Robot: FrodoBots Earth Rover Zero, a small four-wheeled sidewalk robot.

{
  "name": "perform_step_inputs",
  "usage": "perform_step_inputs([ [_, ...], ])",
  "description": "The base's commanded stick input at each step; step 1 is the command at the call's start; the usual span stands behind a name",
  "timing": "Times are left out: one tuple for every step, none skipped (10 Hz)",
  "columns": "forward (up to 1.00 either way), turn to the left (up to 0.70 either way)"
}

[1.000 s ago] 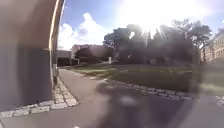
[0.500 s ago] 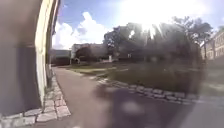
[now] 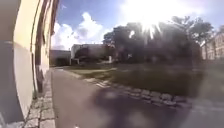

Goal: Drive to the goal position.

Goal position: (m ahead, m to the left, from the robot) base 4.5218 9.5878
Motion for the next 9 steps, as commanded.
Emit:
perform_step_inputs([
  [0.7,0.0],
  [0.7,0.19],
  [0.7,0.34],
  [0.7,0.35],
  [0.7,0.35],
  [0.7,0.35],
  [0.7,0.35],
  [0.7,0.35],
  [0.7,0.35],
])
